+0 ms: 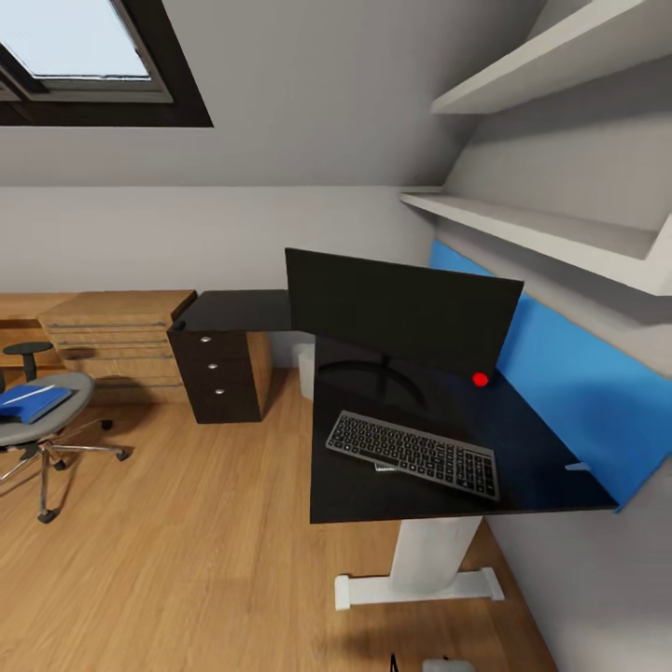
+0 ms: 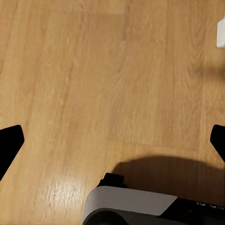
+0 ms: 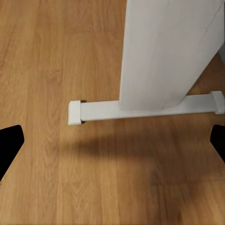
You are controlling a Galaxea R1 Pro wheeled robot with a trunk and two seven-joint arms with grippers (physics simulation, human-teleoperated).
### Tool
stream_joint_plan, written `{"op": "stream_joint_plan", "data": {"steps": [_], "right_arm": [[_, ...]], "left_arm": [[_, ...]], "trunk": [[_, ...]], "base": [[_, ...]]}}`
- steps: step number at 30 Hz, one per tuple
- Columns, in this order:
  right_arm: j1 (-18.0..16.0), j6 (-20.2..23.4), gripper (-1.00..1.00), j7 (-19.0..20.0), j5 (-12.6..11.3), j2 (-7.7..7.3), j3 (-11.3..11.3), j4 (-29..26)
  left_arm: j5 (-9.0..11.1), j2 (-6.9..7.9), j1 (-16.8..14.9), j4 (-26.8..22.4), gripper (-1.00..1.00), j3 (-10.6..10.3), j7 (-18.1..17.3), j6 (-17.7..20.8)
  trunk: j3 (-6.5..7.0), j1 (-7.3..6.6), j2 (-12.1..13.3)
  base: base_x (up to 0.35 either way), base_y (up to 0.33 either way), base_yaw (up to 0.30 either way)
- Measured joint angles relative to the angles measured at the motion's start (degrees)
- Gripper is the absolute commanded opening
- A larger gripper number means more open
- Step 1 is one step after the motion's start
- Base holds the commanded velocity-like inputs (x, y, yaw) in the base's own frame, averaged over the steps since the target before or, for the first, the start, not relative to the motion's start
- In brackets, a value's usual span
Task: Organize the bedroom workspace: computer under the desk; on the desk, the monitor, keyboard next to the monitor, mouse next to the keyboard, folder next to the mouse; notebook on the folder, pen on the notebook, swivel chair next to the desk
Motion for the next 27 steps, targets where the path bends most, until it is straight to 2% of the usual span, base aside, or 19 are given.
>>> {"op": "stream_joint_plan", "data": {"steps": [6, 13, 22, 27], "right_arm": [[0.0, -0.9, 1.0, -0.1, -0.2, -0.04, -0.2, 0.0], [0.0, -1.0, 1.0, -0.1, -0.3, -0.01, -0.4, 0.0], [0.0, -1.0, 1.0, -0.2, -0.4, -0.02, -0.5, -0.2], [0.0, -2.3, 1.0, -0.2, -0.4, -0.01, -0.3, -0.3]], "left_arm": [[1.9, 0.13, 0.0, -0.2, 1.0, 0.0, 0.0, -2.2], [2.1, 0.15, 0.0, -0.3, 1.0, -0.1, 0.0, -2.5], [2.2, 0.23, 0.0, -0.3, 1.0, 0.1, 0.0, -2.4], [2.1, 0.24, 0.0, -0.3, 1.0, 1.3, 0.0, -2.5]], "trunk": [[1.08, -1.31, 2.4], [2.34, -2.82, 5.2], [3.96, -4.83, 8.8], [4.86, -5.93, 10.8]], "base": [[-0.022, 0.0, 0.0], [-0.266, 0.0, 0.0], [-0.045, 0.0, 0.0], [-0.005, 0.0, 0.0]]}}
